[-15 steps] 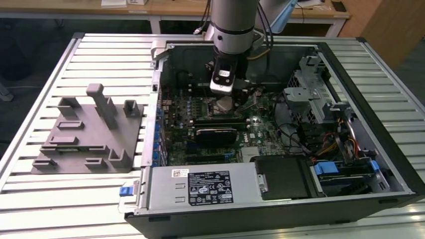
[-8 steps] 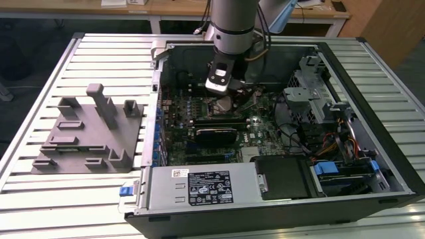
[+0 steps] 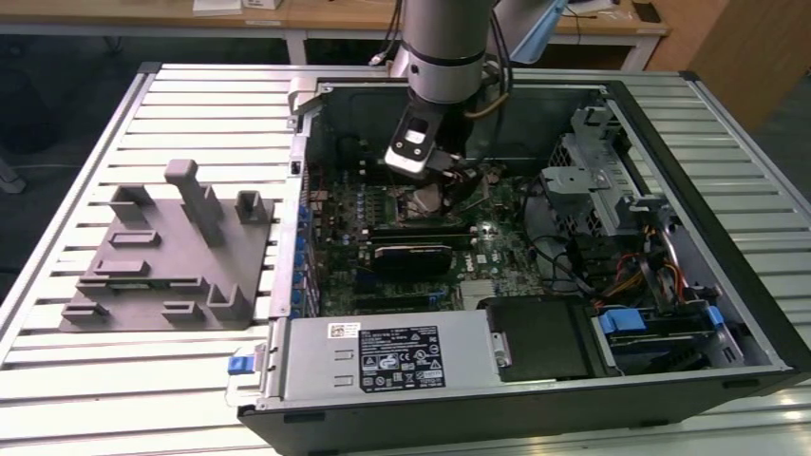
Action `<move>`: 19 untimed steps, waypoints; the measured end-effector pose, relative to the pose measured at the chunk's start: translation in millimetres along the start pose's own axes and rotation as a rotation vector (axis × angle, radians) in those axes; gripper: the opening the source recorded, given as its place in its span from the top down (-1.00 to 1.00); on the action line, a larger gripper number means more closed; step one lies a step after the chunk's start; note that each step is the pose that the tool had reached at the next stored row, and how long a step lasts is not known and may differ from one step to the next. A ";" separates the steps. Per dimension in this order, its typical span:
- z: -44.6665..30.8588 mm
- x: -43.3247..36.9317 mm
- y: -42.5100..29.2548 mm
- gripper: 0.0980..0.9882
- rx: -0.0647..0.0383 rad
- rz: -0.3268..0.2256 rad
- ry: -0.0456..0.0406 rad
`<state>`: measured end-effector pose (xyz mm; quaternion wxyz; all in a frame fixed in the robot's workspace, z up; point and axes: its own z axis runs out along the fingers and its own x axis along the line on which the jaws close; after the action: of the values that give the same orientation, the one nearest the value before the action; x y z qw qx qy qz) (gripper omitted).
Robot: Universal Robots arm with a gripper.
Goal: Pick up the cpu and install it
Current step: 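Place the cpu into insertion slot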
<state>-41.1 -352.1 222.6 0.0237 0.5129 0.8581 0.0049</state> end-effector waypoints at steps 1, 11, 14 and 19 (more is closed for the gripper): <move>0.0 0.0 0.3 0.00 0.000 0.009 -0.0004; 0.5 2.1 4.8 0.00 0.003 0.089 -0.0032; 0.7 2.4 4.9 0.00 0.005 0.131 -0.0046; 1.5 2.4 4.9 0.00 0.008 0.220 -0.0076</move>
<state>-37.9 -347.7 221.2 0.0242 0.6042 0.7965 0.0020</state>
